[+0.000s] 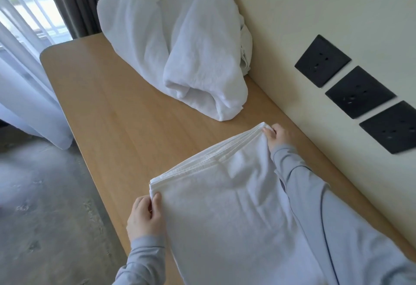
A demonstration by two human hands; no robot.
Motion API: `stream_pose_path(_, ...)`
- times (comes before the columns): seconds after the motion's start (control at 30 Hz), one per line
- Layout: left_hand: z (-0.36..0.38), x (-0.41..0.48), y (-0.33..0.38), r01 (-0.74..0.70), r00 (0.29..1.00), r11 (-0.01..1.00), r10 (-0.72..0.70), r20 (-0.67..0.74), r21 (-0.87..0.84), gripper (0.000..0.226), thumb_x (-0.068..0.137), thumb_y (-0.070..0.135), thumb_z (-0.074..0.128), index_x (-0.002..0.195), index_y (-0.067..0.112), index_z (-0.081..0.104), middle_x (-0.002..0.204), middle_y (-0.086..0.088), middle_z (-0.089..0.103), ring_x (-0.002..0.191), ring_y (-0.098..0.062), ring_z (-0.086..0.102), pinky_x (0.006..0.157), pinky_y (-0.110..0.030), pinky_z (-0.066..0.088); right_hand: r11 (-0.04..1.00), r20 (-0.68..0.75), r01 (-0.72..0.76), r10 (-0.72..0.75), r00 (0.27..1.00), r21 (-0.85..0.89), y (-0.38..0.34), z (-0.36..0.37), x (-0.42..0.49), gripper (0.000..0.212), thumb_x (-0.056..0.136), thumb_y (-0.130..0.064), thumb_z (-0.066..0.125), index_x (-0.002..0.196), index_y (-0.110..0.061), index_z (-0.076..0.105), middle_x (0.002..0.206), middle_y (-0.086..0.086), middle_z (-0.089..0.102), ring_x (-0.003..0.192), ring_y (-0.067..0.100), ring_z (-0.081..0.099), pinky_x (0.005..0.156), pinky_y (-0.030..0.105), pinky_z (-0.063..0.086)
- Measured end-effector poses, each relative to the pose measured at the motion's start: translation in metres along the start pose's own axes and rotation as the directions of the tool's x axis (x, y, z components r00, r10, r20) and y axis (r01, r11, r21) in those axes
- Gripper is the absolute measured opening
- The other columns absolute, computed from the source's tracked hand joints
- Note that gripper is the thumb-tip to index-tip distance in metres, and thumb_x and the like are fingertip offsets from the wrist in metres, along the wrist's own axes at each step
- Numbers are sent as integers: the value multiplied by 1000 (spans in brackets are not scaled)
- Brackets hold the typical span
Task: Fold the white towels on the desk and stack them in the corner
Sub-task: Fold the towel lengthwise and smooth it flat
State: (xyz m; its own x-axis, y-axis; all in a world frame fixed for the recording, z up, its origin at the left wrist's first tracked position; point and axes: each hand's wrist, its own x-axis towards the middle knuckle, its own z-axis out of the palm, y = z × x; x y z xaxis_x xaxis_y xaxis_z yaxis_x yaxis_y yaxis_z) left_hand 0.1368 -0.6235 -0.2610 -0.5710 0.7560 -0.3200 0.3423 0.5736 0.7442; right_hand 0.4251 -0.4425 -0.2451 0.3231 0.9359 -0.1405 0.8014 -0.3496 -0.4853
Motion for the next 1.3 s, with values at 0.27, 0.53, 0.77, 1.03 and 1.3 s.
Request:
stream_pose_path(0.27,-2,20,13,-40,996,999,39,78,13,34,75,32,74,61,10,53,73,-1,52,65,-13,49,59,-22,35,990,69,122,-117,991,-76,-1,-6,-2,24,96,-26,48,82,-6,47,69,7,47,69,25,42,61,29,30)
stream_pose_path(0.53,-14,51,25,-347,922,921,301,244,177,23,85,22,64,80,5,50,66,-1,52,65,-27,46,61,-30,33,976,85,132,-119,989,-175,-1,-10,-7,22,99,-26,37,97,-5,43,75,8,45,75,26,43,63,31,31)
stream_pose_path(0.77,-15,75,22,-388,877,909,314,364,152,22,92,26,54,86,9,41,55,-3,48,56,-30,44,53,-31,35,948,46,-37,54,997,-315,-10,-1,0,30,99,-34,34,103,-6,44,80,12,46,74,27,44,64,35,37)
stream_pose_path(1.03,-23,88,16,-508,851,833,445,278,220,37,79,30,69,104,6,56,83,-4,54,78,-28,52,68,-35,46,888,-63,262,-306,950,-377,-13,1,-16,27,90,-8,52,116,-3,55,114,15,57,104,35,51,85,43,43)
stream_pose_path(1.3,17,59,49,-812,584,496,697,416,308,53,80,55,39,88,12,68,82,-3,60,72,-27,60,67,-34,45,603,374,657,-540,754,-453,-27,-7,-31,42,85,-2,59,124,-14,57,127,-3,56,129,17,43,100,33,26)
